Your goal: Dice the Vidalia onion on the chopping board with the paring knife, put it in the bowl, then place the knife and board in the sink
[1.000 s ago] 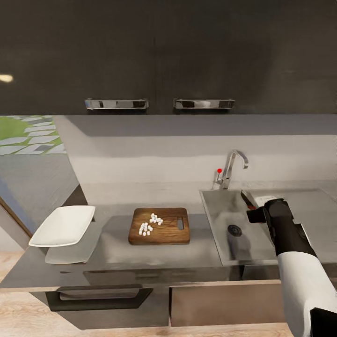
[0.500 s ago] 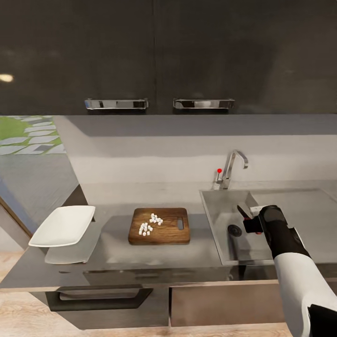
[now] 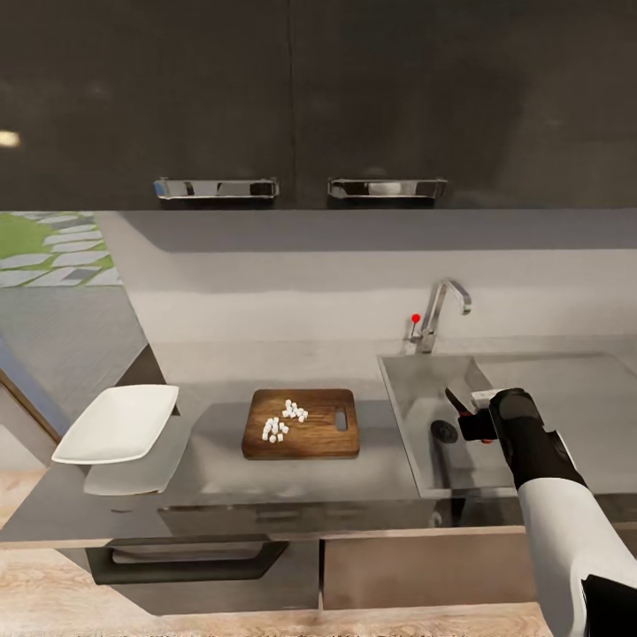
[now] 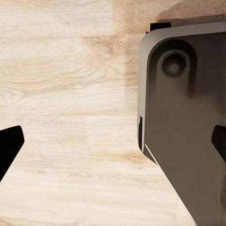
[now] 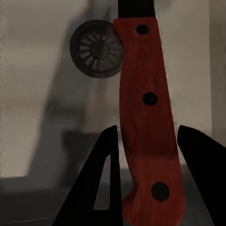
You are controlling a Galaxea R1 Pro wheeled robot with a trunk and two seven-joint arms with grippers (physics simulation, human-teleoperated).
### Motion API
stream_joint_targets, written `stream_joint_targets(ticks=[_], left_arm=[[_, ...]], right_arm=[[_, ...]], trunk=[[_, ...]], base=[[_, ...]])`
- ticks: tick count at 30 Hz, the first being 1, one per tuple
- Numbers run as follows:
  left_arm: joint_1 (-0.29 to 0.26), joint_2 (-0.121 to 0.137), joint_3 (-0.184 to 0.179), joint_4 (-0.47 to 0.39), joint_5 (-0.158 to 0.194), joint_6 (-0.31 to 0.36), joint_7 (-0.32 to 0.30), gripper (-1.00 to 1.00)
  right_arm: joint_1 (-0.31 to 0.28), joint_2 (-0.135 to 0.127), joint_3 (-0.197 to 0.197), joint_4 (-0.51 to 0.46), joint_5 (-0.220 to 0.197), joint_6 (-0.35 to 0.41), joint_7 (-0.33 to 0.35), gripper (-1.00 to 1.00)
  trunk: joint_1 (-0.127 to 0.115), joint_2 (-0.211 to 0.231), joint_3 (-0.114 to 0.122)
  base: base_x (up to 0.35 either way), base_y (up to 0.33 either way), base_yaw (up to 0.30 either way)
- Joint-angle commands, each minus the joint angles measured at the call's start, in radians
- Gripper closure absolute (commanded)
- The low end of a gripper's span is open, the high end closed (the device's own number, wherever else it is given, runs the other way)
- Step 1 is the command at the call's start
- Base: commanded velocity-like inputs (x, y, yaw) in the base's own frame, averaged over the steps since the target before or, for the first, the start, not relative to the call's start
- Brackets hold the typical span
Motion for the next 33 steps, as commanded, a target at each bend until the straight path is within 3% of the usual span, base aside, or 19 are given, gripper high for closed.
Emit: stream_joint_targets(ticks=[1, 2, 6, 8, 17, 24, 29, 33], left_arm=[[-0.002, 0.0, -0.009, 0.004, 0.01, -0.008, 0.0, -1.0], [-0.002, 0.0, -0.009, 0.004, 0.01, -0.008, 0.0, -1.0], [-0.002, 0.001, -0.009, 0.004, 0.01, -0.008, 0.0, -1.0], [-0.002, 0.001, -0.009, 0.004, 0.01, -0.008, 0.0, -1.0], [-0.001, 0.001, -0.009, 0.004, 0.01, -0.008, 0.0, -1.0], [-0.002, -0.004, -0.009, 0.003, 0.01, -0.008, 0.002, -1.0], [-0.002, -0.013, -0.007, 0.001, 0.01, -0.008, 0.003, -1.0], [-0.002, -0.011, -0.006, 0.001, 0.012, -0.008, 0.008, -1.0]], right_arm=[[-0.001, 0.001, -0.001, 0.0, 0.007, 0.001, 0.018, 1.0], [-0.001, 0.001, -0.001, 0.0, -0.001, 0.0, 0.023, 1.0], [-0.001, 0.002, 0.002, 0.002, -0.1, -0.002, 0.031, 1.0], [-0.001, 0.002, 0.003, 0.002, -0.119, -0.003, 0.03, 1.0], [-0.001, -0.001, 0.006, -0.016, -0.123, 0.0, 0.021, 1.0], [-0.001, 0.02, 0.009, -0.017, -0.123, -0.012, -0.073, 1.0], [-0.001, 0.045, 0.006, -0.016, -0.128, -0.057, -0.083, 1.0], [-0.001, 0.109, 0.006, -0.015, -0.13, -0.079, -0.084, 1.0]], trunk=[[0.001, -0.002, -0.003], [0.001, -0.002, -0.005], [0.001, -0.002, -0.01], [0.001, -0.002, -0.013], [0.001, -0.002, -0.02], [0.001, -0.002, -0.02], [0.001, -0.002, -0.02], [0.001, -0.002, -0.02]], base=[[0.0, 0.0, 0.0], [0.0, 0.0, 0.0], [0.0, 0.0, 0.0], [0.0, 0.0, 0.0], [0.0, 0.0, 0.0], [0.0, 0.0, 0.0], [0.0, 0.0, 0.0], [0.0, 0.0, 0.0]])
